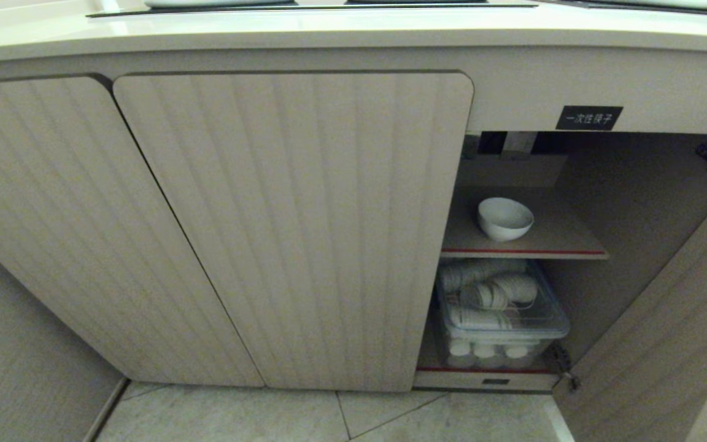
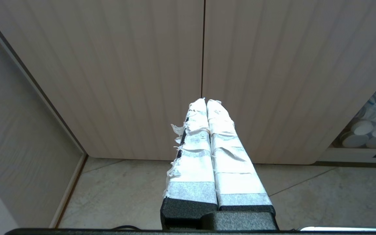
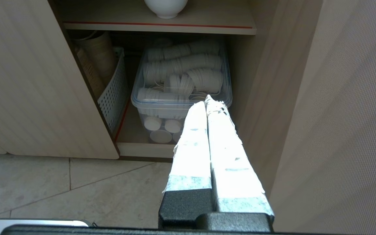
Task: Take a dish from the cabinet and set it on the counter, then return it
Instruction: Take the bowl from the cabinet
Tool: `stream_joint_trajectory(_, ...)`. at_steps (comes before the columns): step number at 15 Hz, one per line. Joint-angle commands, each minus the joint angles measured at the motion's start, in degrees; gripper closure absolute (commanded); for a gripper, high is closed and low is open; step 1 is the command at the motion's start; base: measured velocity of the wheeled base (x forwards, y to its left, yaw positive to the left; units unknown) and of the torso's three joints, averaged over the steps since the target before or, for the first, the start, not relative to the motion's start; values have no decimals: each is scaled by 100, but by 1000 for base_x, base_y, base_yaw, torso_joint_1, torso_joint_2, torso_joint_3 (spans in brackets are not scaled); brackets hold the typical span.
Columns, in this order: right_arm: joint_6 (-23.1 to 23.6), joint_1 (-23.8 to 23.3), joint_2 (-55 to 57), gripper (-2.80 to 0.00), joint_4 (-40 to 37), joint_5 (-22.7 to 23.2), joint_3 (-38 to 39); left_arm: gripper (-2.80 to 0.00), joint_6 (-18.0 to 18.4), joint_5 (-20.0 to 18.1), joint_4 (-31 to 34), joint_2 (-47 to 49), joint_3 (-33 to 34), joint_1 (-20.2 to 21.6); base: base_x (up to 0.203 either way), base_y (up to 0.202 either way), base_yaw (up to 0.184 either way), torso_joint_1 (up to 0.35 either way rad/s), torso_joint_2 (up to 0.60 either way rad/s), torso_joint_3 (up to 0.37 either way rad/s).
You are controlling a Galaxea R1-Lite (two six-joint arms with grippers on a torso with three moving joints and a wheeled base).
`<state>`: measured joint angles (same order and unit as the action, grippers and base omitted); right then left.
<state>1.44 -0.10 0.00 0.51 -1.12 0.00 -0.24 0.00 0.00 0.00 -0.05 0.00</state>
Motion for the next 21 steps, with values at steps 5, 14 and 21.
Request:
stream_joint_trajectory(5, 241, 1, 6, 0, 411, -5, -16, 0, -2, 0, 0, 0, -3, 0, 0, 0, 0, 0, 0, 0)
stream_joint_trajectory(14, 368, 21, 1893, 0, 1487, 8, -352, 0, -2, 0, 0, 0, 5, 0, 0, 0, 0, 0, 0, 0)
stream_joint_trajectory(21, 351, 188, 3491, 0, 2244, 278, -707, 0, -2, 0, 0, 0, 4, 0, 0, 0, 0, 0, 0, 0)
